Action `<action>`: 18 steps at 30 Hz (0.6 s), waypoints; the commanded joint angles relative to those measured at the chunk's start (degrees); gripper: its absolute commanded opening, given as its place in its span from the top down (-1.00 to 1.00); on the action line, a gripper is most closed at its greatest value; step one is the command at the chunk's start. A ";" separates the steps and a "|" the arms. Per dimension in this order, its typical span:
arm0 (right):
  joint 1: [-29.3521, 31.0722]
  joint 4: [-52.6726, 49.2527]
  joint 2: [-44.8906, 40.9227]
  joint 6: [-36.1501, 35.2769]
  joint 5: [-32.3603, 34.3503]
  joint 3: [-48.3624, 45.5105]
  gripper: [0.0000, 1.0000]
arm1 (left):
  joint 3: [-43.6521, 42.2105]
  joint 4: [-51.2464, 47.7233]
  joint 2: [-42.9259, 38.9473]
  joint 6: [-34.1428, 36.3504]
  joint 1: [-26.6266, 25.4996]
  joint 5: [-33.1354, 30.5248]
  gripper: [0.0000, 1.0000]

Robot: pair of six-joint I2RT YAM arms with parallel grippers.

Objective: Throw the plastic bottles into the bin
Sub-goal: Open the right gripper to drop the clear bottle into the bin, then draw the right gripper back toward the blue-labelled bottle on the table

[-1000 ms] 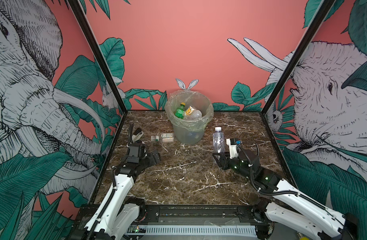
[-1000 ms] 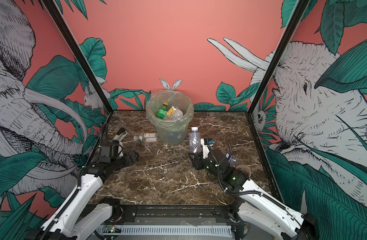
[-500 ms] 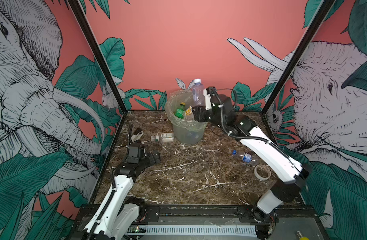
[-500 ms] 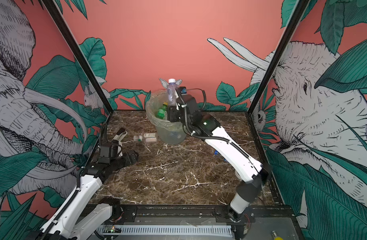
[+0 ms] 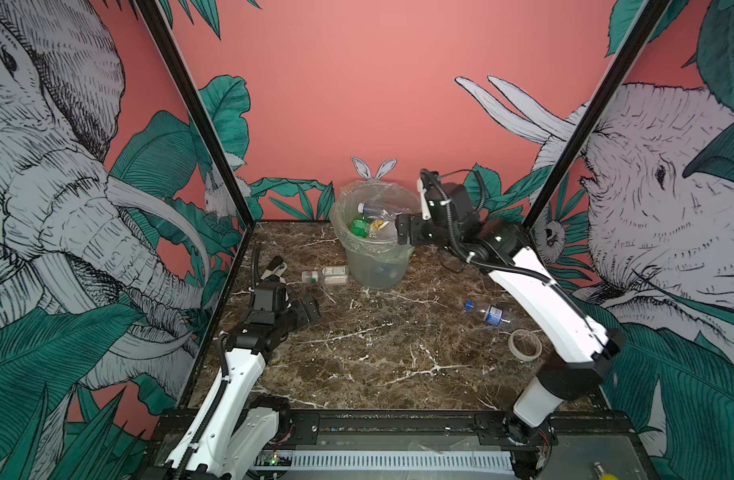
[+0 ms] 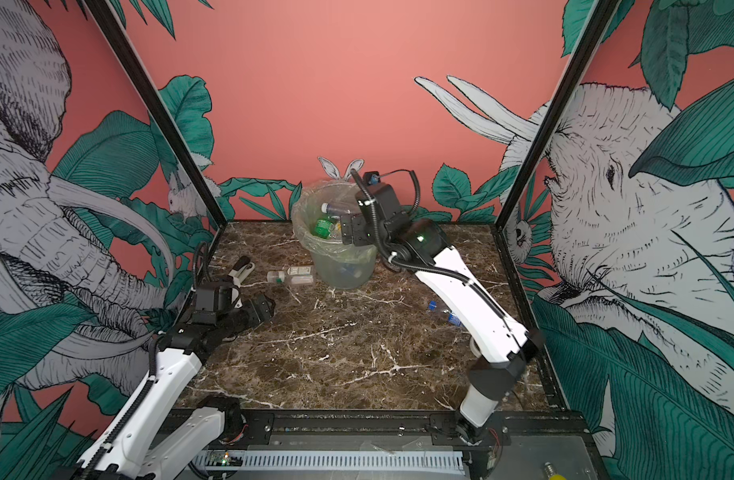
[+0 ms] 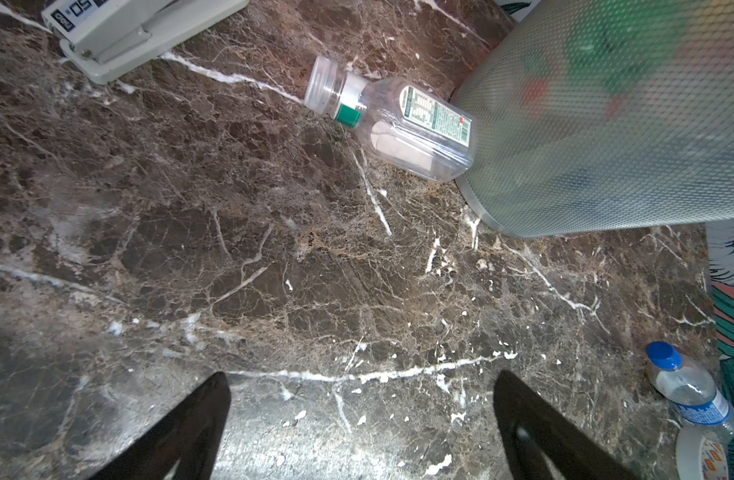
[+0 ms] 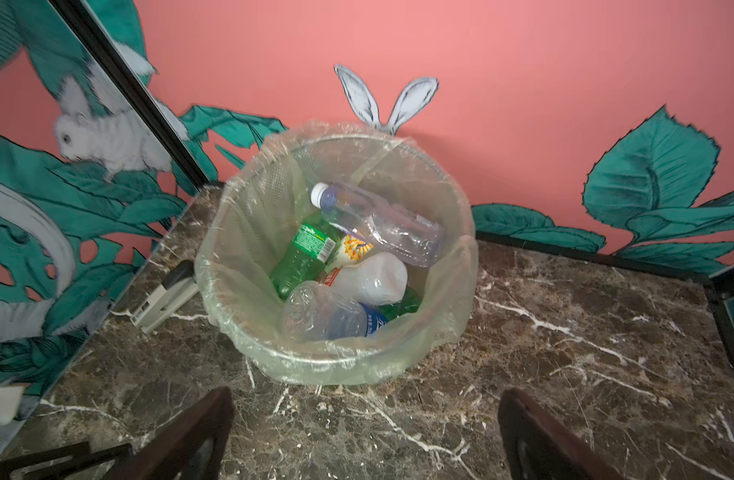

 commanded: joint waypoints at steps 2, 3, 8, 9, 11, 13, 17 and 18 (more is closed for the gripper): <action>0.27 13.03 -11.69 0.00 -0.22 -15.32 -0.98 | 1.92 -0.74 0.49 -2.08 0.57 -0.09 -0.99; 0.26 13.83 -13.66 0.39 -0.22 -18.24 -0.99 | 1.92 -0.73 0.54 -2.41 0.59 -0.09 -0.99; 0.18 15.72 -22.26 3.20 0.30 -31.00 -0.98 | 1.56 -0.83 -0.14 -4.75 0.69 -1.19 -0.99; 0.19 15.89 -23.42 3.56 0.52 -32.88 -0.98 | 1.57 -0.81 -0.25 -5.04 0.71 -1.25 -0.99; 0.20 15.89 -25.88 4.40 1.06 -36.99 -0.98 | 2.15 -1.65 0.07 -5.78 0.73 -2.25 -0.99; 0.09 16.18 -28.30 5.41 1.68 -41.71 -0.98 | 3.00 -3.05 1.09 -6.72 0.74 -3.45 -0.99; 0.05 17.81 -32.92 7.37 2.31 -50.03 -0.98 | 4.94 -5.52 4.64 -9.26 0.70 -3.42 -0.88; -0.08 18.03 -33.92 7.93 2.41 -51.64 -0.99 | 5.36 -5.97 5.37 -9.61 0.80 -2.96 -0.92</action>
